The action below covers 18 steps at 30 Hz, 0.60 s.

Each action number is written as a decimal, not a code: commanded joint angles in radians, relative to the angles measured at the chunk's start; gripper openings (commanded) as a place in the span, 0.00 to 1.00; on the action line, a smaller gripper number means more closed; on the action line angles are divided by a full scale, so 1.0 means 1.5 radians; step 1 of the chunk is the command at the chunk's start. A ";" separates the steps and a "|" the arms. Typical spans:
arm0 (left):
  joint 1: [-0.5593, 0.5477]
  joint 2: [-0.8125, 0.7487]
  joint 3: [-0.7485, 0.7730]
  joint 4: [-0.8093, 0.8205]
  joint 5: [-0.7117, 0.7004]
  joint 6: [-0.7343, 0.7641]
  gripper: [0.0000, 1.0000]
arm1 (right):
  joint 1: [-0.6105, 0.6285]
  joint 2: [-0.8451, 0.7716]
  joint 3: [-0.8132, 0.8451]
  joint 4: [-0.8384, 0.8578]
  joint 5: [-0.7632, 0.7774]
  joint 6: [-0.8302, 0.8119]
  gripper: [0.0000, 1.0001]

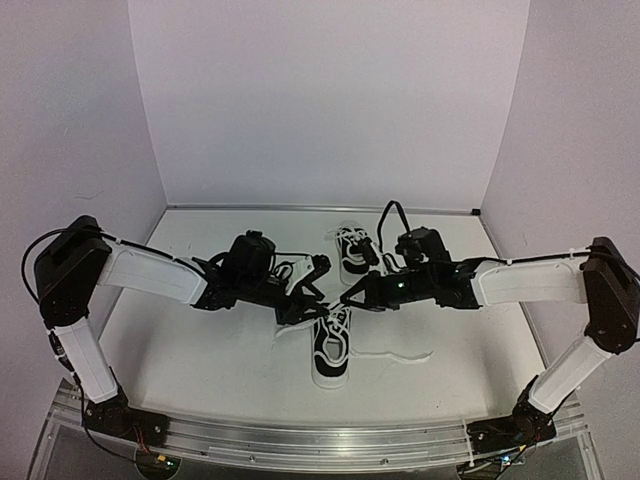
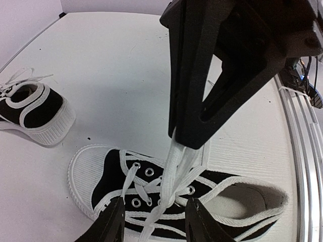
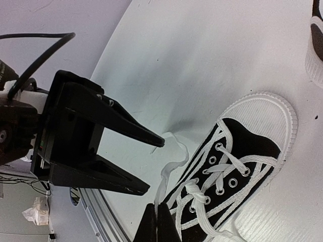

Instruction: Tie the shoes

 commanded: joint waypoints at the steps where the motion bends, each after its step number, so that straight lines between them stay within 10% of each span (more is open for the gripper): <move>1: -0.012 0.034 0.053 0.032 0.038 0.004 0.44 | 0.004 -0.031 0.013 -0.013 0.015 -0.015 0.00; 7: -0.016 0.070 0.070 0.060 0.039 -0.008 0.40 | 0.004 -0.035 0.011 -0.017 0.016 -0.015 0.00; 18: -0.031 0.095 0.089 0.064 0.047 0.001 0.00 | 0.004 -0.045 0.005 -0.033 0.030 -0.007 0.06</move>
